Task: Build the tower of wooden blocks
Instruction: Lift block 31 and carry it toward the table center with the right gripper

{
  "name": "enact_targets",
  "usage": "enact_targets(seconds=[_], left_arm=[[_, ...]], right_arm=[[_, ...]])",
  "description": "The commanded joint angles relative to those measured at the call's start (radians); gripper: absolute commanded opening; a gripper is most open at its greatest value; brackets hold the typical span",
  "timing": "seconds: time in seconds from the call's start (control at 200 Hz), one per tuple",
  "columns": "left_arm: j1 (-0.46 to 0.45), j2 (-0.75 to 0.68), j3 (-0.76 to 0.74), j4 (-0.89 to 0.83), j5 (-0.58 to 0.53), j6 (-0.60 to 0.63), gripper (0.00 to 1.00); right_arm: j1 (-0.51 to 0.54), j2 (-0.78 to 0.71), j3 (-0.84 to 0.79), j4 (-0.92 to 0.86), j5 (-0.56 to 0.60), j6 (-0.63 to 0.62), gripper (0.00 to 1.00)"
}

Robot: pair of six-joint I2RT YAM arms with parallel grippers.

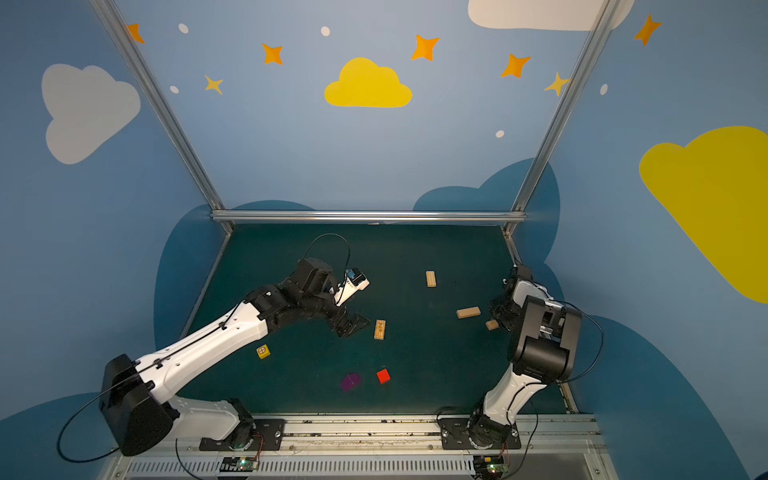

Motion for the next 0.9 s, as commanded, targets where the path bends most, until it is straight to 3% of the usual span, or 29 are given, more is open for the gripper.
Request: enact_targets(seconds=[0.0, 0.385, 0.591, 0.896], left_arm=[[-0.005, -0.020, 0.025, -0.026, -0.009, 0.015, 0.98], [-0.010, -0.020, 0.028, -0.034, -0.016, 0.018, 0.98], [-0.011, -0.022, 0.031, -0.032, -0.024, 0.010, 0.98], [-0.007, -0.038, 0.028, 0.006, -0.153, -0.098, 0.98]], right_arm=[[-0.006, 0.000, -0.016, -0.002, -0.022, -0.002, 0.30], [-0.006, -0.036, -0.021, -0.002, -0.018, -0.031, 0.19], [-0.005, -0.071, -0.021, -0.001, -0.051, -0.053, 0.19], [0.066, -0.253, 0.003, 0.032, -0.075, -0.144, 0.19]])
